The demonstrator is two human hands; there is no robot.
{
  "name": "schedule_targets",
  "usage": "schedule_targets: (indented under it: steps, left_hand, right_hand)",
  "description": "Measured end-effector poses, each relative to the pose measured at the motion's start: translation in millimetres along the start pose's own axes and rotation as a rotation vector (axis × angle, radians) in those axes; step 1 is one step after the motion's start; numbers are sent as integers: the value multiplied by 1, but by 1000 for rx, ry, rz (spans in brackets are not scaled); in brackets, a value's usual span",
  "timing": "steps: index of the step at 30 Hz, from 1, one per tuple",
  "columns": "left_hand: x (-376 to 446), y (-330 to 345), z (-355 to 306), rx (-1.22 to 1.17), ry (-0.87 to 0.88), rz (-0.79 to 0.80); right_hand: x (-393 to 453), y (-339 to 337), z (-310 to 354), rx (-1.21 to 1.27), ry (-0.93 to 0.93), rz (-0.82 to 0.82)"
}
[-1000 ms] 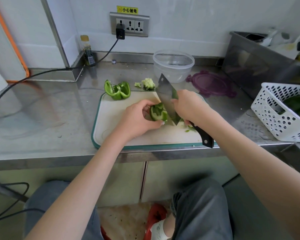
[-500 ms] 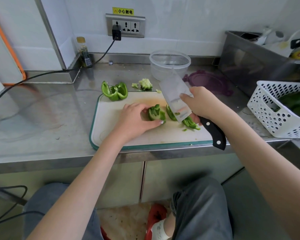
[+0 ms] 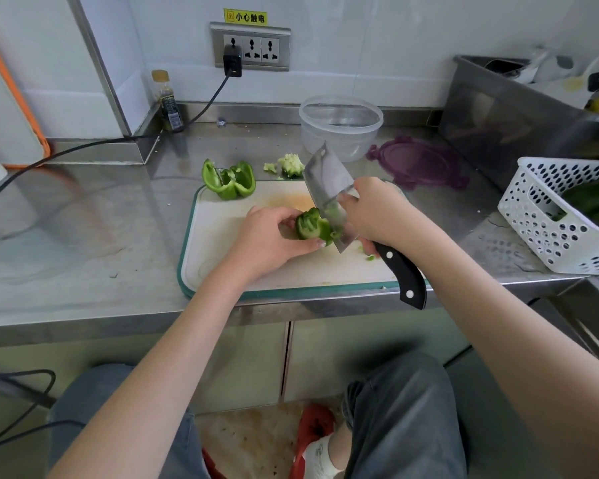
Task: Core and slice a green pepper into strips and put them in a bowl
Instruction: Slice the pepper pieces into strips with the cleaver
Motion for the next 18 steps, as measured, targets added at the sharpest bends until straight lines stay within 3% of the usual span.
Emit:
schedule_targets:
  steps: [18]
  left_hand:
    - [-1, -1, -5, 5, 33, 21]
  right_hand:
    - [-2, 15, 7, -48, 10, 27]
Point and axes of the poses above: each hand's wrist, its own x-axis towards the middle knuckle, its own y-axis out of the palm, z = x × y, the point moved 7 cm from there along x, towards the middle knuckle, and after that the axes turned 3 degrees about x, right-handed, at the moved point
